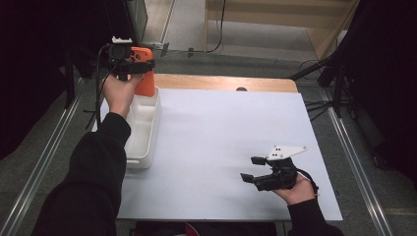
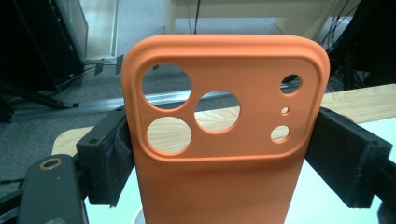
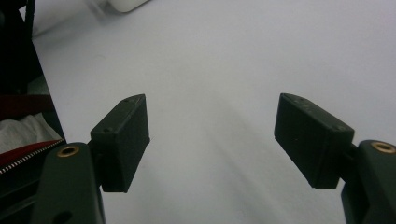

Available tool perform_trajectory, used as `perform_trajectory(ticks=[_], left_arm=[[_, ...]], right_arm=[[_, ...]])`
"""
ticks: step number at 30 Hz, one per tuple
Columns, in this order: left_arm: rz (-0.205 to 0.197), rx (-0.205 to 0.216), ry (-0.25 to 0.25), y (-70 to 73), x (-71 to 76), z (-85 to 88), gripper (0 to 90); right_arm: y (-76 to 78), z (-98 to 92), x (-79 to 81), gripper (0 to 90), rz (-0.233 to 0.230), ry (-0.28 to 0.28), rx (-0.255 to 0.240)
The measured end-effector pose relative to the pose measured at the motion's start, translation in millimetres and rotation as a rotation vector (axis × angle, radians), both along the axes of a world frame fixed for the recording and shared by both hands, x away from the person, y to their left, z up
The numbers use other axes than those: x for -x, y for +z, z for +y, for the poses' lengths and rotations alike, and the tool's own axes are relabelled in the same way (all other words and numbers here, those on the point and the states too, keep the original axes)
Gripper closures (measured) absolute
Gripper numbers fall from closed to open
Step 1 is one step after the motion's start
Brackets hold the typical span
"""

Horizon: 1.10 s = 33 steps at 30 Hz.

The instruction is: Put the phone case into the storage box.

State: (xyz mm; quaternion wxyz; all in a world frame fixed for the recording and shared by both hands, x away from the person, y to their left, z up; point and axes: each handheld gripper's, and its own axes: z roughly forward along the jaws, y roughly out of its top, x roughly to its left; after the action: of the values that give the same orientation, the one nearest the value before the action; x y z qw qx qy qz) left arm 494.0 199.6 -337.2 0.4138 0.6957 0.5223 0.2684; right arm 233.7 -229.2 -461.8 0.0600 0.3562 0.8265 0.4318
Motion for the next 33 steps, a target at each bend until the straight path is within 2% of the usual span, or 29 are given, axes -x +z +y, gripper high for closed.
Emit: perform_trajectory(ticks=[6,11,25,33], left_arm=[[-0.008,0.005,0.012,-9.6,-2.7,-1.5,15.7],[-0.001,-0.011,0.019,-16.1,-5.3,-2.1,15.7],[-0.006,-0.005,0.015,-31.0,-6.9,0.8,15.7],[0.011,-0.005,0.027,-38.2,-9.0,3.1,15.6]], right_arm=[[-0.1,-0.3,-0.6,25.0,0.003,-0.001,-0.004],[0.1,0.0,-0.6,25.0,0.002,-0.001,-0.005],[-0.3,0.4,-1.4,25.0,0.000,0.000,-0.007],[-1.5,1.6,-2.5,25.0,-0.003,0.004,-0.001]])
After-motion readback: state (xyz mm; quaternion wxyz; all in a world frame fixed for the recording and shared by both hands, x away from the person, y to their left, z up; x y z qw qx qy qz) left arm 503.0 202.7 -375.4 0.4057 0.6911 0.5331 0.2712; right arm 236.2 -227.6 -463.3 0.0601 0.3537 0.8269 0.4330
